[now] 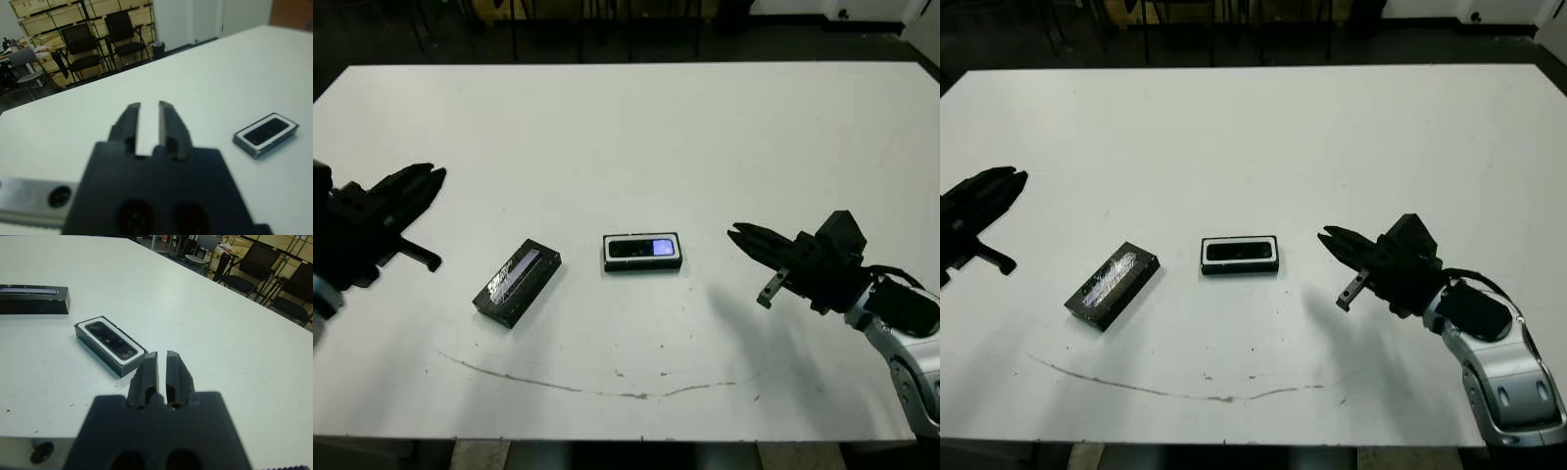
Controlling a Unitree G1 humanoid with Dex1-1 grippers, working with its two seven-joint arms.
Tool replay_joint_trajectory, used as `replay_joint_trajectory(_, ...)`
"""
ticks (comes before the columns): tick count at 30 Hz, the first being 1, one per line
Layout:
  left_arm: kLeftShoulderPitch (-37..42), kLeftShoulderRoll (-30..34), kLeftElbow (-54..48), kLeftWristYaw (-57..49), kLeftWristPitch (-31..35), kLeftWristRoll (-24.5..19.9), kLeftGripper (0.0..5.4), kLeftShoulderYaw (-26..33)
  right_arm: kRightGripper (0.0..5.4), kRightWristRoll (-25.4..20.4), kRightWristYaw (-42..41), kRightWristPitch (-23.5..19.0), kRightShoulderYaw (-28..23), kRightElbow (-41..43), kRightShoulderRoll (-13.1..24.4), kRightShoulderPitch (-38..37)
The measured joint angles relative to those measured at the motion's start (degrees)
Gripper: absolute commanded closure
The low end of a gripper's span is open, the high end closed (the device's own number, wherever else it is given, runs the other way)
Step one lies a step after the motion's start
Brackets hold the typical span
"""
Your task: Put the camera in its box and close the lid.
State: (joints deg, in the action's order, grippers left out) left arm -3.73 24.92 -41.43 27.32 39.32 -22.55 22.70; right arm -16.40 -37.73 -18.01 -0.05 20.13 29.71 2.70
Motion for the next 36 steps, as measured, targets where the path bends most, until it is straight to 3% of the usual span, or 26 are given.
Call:
replay_joint_trajectory(9, -5.56, 1.83, -1.8, -0.39, 3.08, -1.25, 2.18, -6.3, 5.4, -0.02, 0.11, 0.07, -0.09, -0.3, -0.06, -0.66)
replay_joint_trajectory(21, -4.55, 3.76, -1.22, -1.96, 9.22, -4.47, 0.01, -7.36, 5.4, -0.77, 0.12, 0.06, -0.08, -0.84, -0.18, -0.75)
replay_joint_trajectory(28, -2.73, 2.74, -0.32, -5.36, 17.54, -9.82, 0.01, -7.19, 5.4, -0.6, 0.12, 0.1, -0.03, -0.9, -0.18, -0.77)
replay_joint_trajectory(36, -2.89, 2.94, 0.67, -4.98, 18.53, -13.11, 0.01, -7.71, 5.4, -0.7, 0.1, 0.09, 0.01, -0.98, -0.17, -0.76)
